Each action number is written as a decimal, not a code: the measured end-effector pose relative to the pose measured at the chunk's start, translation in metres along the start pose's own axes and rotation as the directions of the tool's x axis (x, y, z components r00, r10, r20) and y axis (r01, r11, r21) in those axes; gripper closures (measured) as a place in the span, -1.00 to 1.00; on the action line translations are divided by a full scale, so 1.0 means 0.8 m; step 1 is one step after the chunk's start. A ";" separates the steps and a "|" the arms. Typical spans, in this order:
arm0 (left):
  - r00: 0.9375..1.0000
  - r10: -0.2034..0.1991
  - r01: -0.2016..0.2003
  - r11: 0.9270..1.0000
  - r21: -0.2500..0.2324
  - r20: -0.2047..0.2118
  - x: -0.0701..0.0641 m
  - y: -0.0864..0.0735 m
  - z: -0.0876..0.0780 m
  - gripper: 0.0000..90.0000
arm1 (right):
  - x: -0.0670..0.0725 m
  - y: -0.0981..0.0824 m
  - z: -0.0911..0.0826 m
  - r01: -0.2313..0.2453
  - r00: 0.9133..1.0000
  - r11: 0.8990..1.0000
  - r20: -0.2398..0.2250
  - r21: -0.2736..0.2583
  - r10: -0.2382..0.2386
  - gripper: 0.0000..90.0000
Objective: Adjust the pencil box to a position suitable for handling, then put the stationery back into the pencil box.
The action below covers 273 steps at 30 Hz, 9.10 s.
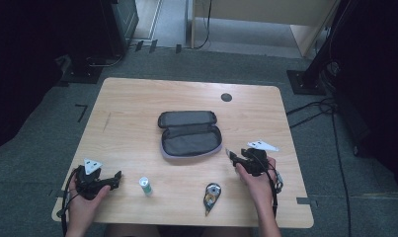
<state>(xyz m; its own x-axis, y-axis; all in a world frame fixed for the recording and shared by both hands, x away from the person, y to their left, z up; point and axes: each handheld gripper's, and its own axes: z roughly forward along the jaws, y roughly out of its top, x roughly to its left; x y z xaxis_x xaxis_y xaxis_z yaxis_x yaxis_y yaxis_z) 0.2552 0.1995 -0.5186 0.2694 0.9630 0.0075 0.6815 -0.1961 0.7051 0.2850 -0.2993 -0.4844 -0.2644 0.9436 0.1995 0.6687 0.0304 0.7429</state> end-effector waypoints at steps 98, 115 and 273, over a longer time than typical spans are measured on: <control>1.000 -0.002 0.002 1.000 0.002 0.003 0.001 0.001 0.000 -0.79 | 0.098 0.098 0.018 0.335 0.926 0.941 -0.168 -0.046 -0.337 0.79; 1.000 0.000 0.000 1.000 0.002 0.000 0.001 0.001 0.001 -0.79 | 0.120 0.123 0.058 0.410 0.889 0.907 -0.182 -0.094 -0.421 0.79; 1.000 0.001 -0.001 1.000 0.003 -0.001 0.001 0.001 0.001 -0.79 | 0.127 -0.123 -0.032 0.235 0.972 0.972 -0.011 0.023 -0.234 0.18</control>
<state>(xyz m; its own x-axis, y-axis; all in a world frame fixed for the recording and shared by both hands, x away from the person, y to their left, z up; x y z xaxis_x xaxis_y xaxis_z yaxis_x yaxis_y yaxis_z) 0.2561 0.1997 -0.5184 0.2692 0.9631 0.0092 0.6830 -0.1976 0.7031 0.1740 -0.2147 -0.5208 -0.4216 0.9064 0.0269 0.6035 0.2584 0.7543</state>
